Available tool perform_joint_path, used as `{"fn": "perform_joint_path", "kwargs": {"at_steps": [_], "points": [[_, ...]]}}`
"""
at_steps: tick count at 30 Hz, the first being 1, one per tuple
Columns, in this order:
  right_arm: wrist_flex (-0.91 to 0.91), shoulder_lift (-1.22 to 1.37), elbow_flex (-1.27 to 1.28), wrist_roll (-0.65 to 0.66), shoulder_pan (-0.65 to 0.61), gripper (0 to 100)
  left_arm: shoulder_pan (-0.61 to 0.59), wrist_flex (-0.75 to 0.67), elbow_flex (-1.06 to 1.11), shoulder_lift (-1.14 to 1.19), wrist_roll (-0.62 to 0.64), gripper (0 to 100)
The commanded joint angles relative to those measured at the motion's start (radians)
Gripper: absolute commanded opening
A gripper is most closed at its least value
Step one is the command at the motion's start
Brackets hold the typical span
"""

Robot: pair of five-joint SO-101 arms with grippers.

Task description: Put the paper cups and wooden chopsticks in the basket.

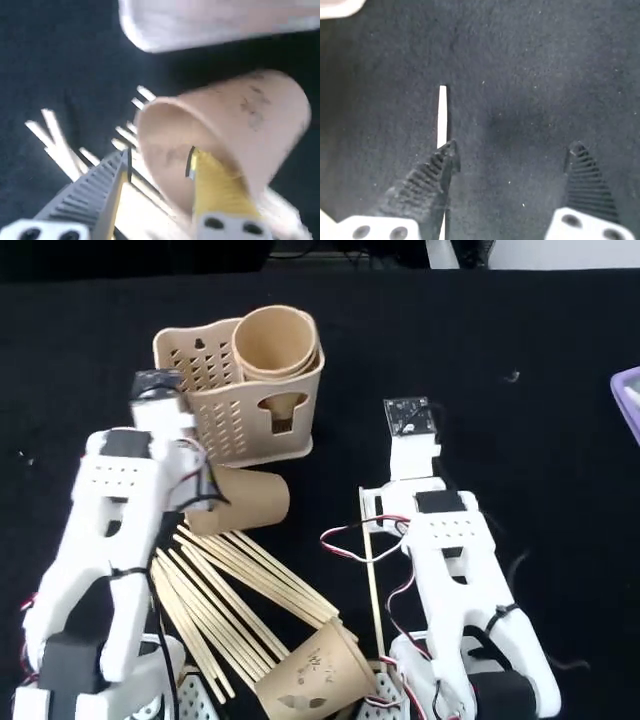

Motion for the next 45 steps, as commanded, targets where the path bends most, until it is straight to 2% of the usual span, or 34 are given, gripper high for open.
{"fn": "perform_joint_path", "kwargs": {"at_steps": [1,7,18,22,27,31,36,45], "points": [[-0.017,-0.042,-0.002,-0.008,-0.006,33.8,0.153,0.021,-0.081,-0.032,-0.002,21],[-0.017,-0.048,-0.002,-0.008,-0.005,33.8,0.298,0.0,-0.12,-0.034,-0.006,21],[-0.017,-0.053,0.004,-0.011,-0.006,33.8,0.36,0.06,-0.199,-0.034,-0.003,21],[-0.011,-0.127,0.016,-0.072,-0.003,33.8,0.435,0.052,-0.209,-0.034,0.0,21],[-0.017,-0.274,0.096,-0.074,0.043,33.8,0.506,-0.026,-0.217,-0.034,-0.006,21],[-0.017,-0.389,0.159,-0.074,0.041,33.8,0.499,-0.046,-0.217,-0.034,-0.006,21],[-0.015,-0.503,0.205,-0.077,0.02,33.8,0.42,-0.021,-0.217,-0.071,-0.008,21],[-0.015,-0.564,0.232,-0.087,0.02,33.8,0.315,0.071,-0.176,-0.468,-0.008,21]]}}
